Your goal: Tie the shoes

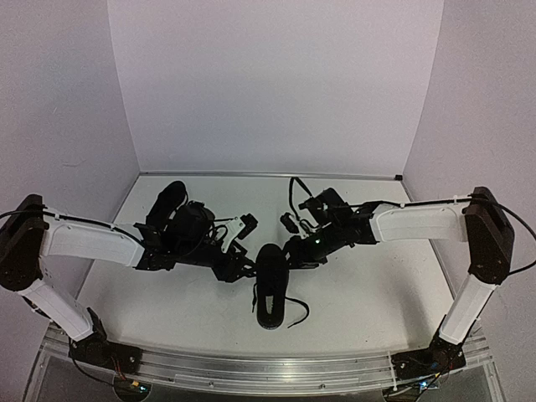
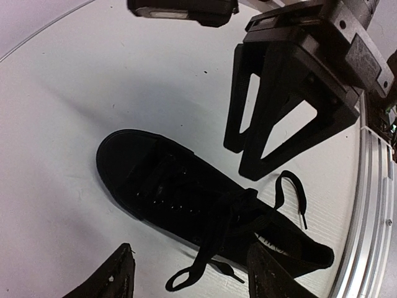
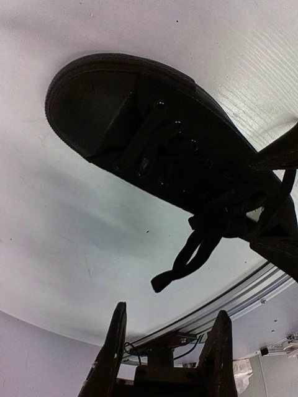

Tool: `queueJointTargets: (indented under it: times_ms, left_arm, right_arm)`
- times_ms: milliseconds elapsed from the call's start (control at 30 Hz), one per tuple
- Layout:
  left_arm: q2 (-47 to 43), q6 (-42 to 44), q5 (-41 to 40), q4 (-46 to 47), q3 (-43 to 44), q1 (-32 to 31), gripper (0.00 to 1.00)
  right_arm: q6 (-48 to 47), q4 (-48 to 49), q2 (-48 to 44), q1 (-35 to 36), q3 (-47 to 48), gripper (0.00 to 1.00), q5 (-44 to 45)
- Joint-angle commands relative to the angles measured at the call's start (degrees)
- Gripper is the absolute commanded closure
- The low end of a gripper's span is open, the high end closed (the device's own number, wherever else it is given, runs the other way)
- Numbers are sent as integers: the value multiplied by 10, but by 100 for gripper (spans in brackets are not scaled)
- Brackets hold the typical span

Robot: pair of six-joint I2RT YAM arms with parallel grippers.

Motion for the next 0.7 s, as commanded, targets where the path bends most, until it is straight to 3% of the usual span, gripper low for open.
queueJointTargets:
  times_ms: [0,200,367,667]
  left_arm:
    - [42,34,51,-11,44,2,40]
    - [52,38,84,-7,25,2,51]
    - [45,35,85,-7,4,2,74]
    - [61,44,87,-20,2,2,84]
  right_arm:
    - [-28,-10,19,3,8,66,2]
    - [-37,-11,29,0,14,67,-10]
    - [-44,-12,41,-6,23,69,-25]
    - [-49,-16,76,-7,49,73,-38]
